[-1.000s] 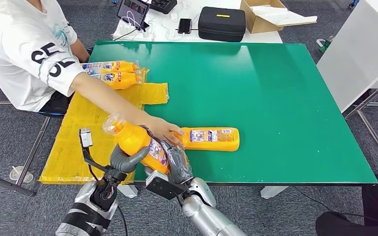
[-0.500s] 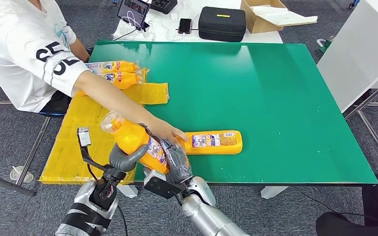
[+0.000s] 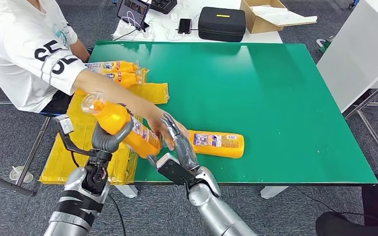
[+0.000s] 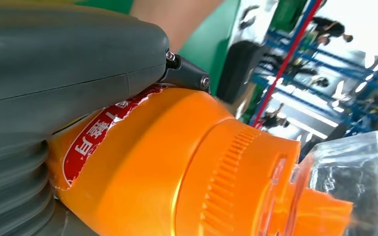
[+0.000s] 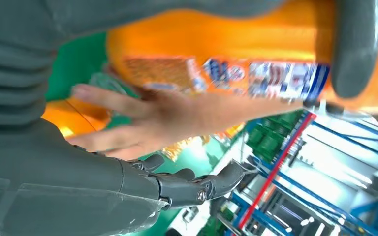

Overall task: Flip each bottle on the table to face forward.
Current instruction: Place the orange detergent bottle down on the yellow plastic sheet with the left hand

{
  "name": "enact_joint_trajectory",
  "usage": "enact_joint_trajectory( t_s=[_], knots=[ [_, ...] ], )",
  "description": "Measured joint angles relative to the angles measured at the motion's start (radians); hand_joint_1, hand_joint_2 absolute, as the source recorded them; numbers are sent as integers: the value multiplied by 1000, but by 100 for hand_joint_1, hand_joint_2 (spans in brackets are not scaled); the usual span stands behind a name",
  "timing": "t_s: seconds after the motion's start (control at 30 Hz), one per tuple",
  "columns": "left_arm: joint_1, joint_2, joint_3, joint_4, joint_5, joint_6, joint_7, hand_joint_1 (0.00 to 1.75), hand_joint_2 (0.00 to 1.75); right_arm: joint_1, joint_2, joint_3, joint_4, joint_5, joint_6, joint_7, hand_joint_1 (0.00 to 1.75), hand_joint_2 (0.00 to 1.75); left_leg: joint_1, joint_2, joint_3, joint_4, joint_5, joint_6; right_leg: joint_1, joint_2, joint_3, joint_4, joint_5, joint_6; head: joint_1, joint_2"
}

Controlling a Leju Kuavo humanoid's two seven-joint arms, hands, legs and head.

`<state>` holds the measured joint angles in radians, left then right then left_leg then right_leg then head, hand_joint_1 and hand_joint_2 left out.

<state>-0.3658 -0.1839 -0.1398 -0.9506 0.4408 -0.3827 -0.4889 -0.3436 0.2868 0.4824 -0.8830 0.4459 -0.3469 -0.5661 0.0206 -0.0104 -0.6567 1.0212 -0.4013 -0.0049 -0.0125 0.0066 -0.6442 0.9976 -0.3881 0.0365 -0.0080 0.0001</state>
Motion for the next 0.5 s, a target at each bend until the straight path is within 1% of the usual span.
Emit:
enact_joint_trajectory(
  t_s=[0.17,0.33,0.5],
  knots=[
    [-14,1,27,1,-9,8,-6,175,175,16,-13,-6,-57,-21,13,-7,0,0,0,0,0,0,0,0,0,0,0,0,0,0,0,0],
    [-39,2,63,13,-33,67,-24,175,175,35,-22,-26,-110,-107,51,-34,0,0,0,0,-1,0,0,0,0,0,0,0,0,0,0,0],
    [-62,6,112,28,-52,108,-38,175,175,56,-27,-56,-165,-165,60,-47,0,0,0,0,0,0,0,0,0,0,0,0,0,0,0,0]
  ],
)
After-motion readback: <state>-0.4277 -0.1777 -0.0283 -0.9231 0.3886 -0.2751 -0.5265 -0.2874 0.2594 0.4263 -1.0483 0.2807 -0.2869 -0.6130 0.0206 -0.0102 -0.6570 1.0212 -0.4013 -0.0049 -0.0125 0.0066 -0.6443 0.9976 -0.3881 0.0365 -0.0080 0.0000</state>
